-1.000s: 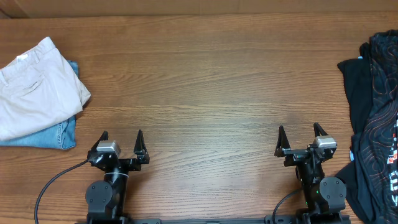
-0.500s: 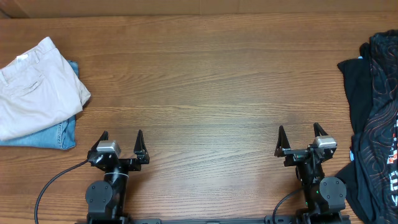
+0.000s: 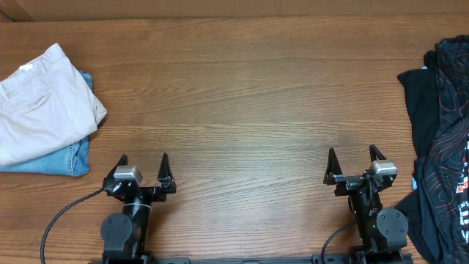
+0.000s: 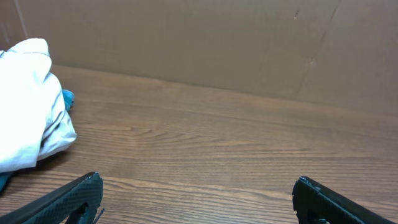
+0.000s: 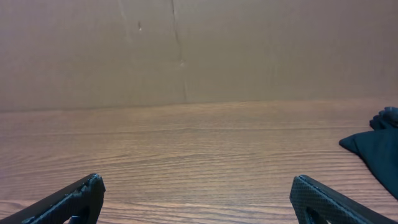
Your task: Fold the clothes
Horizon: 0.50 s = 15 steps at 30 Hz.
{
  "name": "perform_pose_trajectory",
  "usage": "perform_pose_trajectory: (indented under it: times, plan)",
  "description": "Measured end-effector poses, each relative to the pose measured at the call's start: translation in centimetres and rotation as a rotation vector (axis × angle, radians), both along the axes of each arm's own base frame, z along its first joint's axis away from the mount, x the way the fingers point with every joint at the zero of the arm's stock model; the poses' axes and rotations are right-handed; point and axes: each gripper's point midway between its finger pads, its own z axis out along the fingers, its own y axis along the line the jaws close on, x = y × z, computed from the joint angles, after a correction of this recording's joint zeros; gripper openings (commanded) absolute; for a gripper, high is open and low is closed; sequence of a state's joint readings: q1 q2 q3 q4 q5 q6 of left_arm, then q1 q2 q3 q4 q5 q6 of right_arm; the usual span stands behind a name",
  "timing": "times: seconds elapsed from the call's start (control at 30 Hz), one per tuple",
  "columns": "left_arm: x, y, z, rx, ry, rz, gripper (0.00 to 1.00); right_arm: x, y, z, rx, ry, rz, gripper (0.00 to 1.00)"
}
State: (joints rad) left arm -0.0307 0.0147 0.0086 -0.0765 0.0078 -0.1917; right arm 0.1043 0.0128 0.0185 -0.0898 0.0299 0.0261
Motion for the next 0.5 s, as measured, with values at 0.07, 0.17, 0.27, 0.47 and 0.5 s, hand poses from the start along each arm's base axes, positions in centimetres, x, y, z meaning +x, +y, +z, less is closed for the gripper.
perform_pose_trajectory:
  times: [0.07,0.17,0.27,0.47,0.5]
  plan:
    - [0.0,0.0,0.0,-0.002,0.0,0.0,1.0,0.0,-0.1,-0.1,0.0,0.006,-0.005,1.0]
    - [0.0,-0.1,-0.1,-0.011,0.004,-0.003,1.0,-0.1,-0.5,-1.2,0.002,0.057,-0.029,1.0]
    - [-0.1,-0.1,-0.2,-0.013,0.022,-0.006,1.0,-0.4,-1.1,-1.1,0.017,0.091,-0.062,1.0]
    - [-0.8,-0.1,1.1,-0.015,0.072,-0.006,1.0,-1.1,-2.1,3.0,0.052,0.075,-0.121,1.0]
    - [-0.8,-0.1,1.9,-0.015,0.07,-0.006,1.0,-1.2,-2.3,3.7,0.057,0.079,-0.129,1.0]
